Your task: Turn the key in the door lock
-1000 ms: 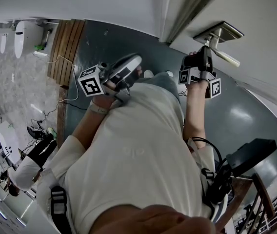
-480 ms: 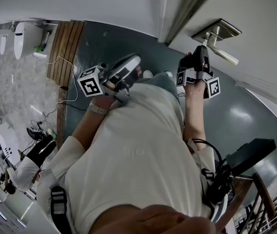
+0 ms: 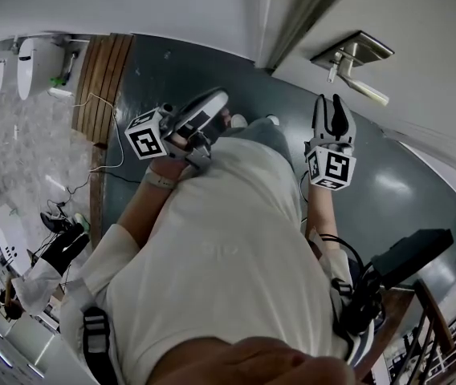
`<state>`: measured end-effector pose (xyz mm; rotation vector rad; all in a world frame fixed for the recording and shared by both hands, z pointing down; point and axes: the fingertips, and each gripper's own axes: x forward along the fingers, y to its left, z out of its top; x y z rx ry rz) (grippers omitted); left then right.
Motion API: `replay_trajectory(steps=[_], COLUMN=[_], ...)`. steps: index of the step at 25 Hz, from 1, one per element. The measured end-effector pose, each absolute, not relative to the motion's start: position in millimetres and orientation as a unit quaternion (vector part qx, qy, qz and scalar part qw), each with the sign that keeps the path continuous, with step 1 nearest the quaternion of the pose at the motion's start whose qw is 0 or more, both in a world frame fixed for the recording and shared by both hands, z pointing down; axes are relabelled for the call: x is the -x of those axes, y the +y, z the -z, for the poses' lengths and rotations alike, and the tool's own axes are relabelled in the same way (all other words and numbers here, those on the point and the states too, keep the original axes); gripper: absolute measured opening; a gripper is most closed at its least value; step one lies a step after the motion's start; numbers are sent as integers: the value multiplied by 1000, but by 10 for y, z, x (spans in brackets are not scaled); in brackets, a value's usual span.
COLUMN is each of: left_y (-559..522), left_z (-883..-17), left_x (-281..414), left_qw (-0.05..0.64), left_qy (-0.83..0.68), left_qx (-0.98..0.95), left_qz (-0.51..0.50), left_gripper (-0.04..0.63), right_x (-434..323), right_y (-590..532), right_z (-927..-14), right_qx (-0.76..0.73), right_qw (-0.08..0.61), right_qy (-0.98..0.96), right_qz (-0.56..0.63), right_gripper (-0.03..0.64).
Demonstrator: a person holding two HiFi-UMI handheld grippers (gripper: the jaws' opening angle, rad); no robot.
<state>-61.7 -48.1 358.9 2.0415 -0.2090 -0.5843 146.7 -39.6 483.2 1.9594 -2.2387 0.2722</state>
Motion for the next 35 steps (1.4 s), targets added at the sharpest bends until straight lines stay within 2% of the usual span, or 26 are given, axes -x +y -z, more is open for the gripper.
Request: replay_trajectory(steps=[6,9,13,23,25,28,35], left_y=[-469,-455,-451,-463,-476,-481,-492], left_z=[-3572,-3548,-3510,-3487,-3491,-3499,-3492], left_x=[659,700,754,805,784,794,823], left_qw=[482,481,479,481,482,483,486], left_qy=[-87,-89,-95,-101,-102,-100,-100], left_qx=[-837,-837,-836,-834,-833,-833,-830], left_qz=[243,247,251,252,251,252,254], left_gripper=[9,9,9,9,9,9,9], right_x=[-1523,-1511,-1514,-1495,-1525,-1521,-1495], right_y=[-533,-624,-735,-913,-921,-919,-909], right_z=[-5007,-5086,-5168,-5105,-5083,-5051,-5010], right_qx=[-635,-615,-608,-616,-621,-629,-651], right_qw=[363,425,447,445,445,439,401], right_qy=[-668,-637,-625,-604,-597,-595,-612], right_qz=[137,187,199,241,245,241,201], right_gripper=[110,109,109,107,90,61,59])
